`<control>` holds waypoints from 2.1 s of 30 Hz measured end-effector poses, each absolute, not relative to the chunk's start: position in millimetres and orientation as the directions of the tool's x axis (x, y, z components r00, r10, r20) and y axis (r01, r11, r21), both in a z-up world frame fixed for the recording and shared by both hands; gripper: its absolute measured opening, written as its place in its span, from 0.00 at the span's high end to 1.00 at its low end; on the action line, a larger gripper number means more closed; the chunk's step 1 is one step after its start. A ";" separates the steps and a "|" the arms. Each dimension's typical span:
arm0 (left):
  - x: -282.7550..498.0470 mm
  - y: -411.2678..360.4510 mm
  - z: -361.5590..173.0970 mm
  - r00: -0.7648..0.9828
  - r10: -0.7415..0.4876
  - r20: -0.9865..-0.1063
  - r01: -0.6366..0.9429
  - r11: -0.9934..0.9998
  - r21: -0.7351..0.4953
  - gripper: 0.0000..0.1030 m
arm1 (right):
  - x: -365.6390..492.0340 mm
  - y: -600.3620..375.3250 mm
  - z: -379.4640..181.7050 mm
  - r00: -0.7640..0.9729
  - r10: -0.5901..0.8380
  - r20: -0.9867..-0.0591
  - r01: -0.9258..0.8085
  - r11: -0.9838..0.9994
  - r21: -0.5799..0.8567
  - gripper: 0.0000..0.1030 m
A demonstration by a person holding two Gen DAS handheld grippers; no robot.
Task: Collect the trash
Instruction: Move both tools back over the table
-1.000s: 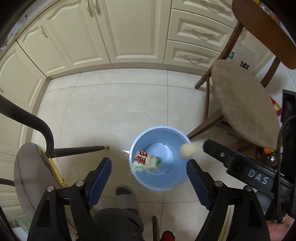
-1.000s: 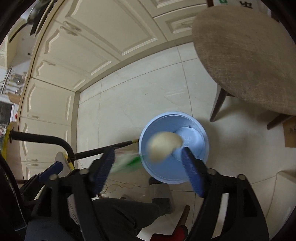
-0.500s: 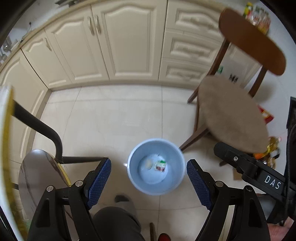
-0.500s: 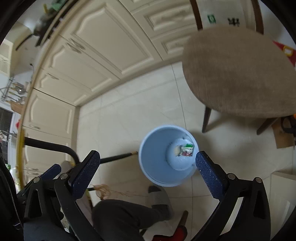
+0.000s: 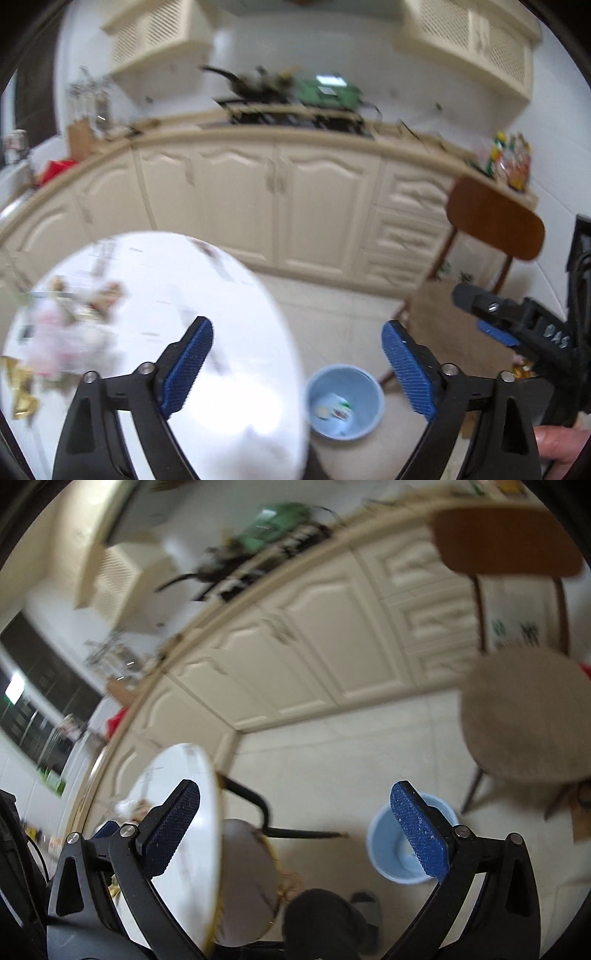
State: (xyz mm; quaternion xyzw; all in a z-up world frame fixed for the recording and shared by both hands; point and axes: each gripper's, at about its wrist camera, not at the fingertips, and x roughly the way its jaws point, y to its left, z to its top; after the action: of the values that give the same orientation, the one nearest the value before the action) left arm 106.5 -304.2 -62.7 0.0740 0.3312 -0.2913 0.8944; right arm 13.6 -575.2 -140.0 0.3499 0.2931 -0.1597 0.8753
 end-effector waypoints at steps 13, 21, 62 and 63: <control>23.0 -137.2 -9.4 0.801 -0.263 -0.538 0.305 0.952 -0.011 0.01 | 71.5 -368.3 -21.2 0.886 -0.044 -0.461 0.195 0.938 0.285 0.00; -38.9 -81.0 20.0 0.876 -0.157 -0.456 0.164 0.986 -0.023 0.01 | 82.1 -272.6 8.1 0.917 0.011 -0.398 0.063 0.983 0.173 0.00; -22.3 -2.7 -25.4 0.855 -0.028 -0.517 0.014 0.999 -0.032 0.01 | 145.7 -217.4 -26.7 0.843 -0.054 -0.536 0.055 0.998 -0.013 0.00; -13.4 -2.0 -31.5 0.843 -0.029 -0.536 0.016 0.999 -0.030 0.01 | 150.4 -219.0 -32.3 0.835 -0.056 -0.548 0.058 0.998 -0.014 0.00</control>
State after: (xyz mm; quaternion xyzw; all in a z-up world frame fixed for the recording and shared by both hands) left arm -13.4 -2.1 -31.5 -0.0122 0.2796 -0.0118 0.9600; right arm 150.4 -219.0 -32.3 0.0017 0.2860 -0.0297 0.9578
